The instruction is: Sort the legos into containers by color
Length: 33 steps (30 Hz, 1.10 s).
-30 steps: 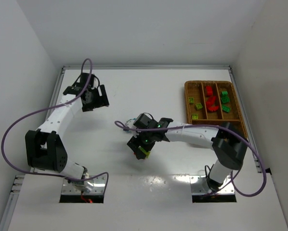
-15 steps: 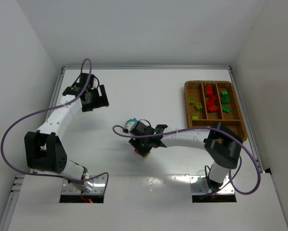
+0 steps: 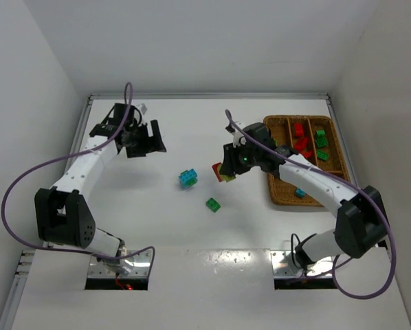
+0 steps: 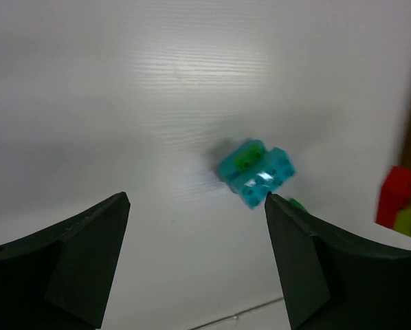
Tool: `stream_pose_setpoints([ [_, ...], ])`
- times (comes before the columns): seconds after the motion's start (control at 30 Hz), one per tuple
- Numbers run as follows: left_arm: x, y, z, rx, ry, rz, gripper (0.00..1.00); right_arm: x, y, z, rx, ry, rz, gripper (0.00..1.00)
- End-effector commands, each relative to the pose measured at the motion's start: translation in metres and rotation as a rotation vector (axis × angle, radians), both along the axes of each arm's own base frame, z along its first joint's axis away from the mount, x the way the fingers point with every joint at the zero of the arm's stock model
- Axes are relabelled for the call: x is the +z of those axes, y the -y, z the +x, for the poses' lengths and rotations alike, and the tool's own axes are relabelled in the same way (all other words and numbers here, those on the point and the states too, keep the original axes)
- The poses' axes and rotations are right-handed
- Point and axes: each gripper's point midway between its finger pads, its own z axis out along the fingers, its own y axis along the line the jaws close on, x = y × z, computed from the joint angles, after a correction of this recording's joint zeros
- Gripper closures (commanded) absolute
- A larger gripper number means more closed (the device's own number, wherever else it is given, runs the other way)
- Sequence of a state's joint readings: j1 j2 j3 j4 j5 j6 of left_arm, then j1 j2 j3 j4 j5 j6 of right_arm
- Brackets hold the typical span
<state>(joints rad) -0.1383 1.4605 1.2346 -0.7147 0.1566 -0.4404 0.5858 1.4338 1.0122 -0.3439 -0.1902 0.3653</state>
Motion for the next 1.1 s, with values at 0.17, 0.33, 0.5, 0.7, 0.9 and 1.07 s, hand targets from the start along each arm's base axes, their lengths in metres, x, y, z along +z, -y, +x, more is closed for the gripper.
stream_pose_setpoints([
  [0.17,0.102,0.122,-0.037,-0.637,0.302,-0.606,0.07,0.067,-0.024,-0.025,0.265,-0.126,0.434,0.74],
  [0.33,0.098,0.145,-0.071,-0.825,0.252,-0.723,0.00,0.103,-0.020,-0.034,0.376,-0.126,0.568,0.74],
  [0.5,0.085,0.161,-0.082,-0.897,0.217,-0.760,0.00,0.116,-0.018,-0.033,0.401,-0.122,0.620,0.74],
  [0.7,0.081,0.177,-0.097,-1.005,0.176,-0.825,0.00,0.128,-0.022,-0.031,0.421,-0.094,0.654,0.74],
  [0.9,0.084,0.191,-0.109,-1.071,0.162,-0.846,0.00,0.129,-0.025,-0.032,0.427,-0.103,0.656,0.74],
  [1.07,0.090,0.199,-0.107,-1.087,0.158,-0.853,0.03,0.125,-0.032,-0.031,0.433,-0.111,0.656,0.74],
])
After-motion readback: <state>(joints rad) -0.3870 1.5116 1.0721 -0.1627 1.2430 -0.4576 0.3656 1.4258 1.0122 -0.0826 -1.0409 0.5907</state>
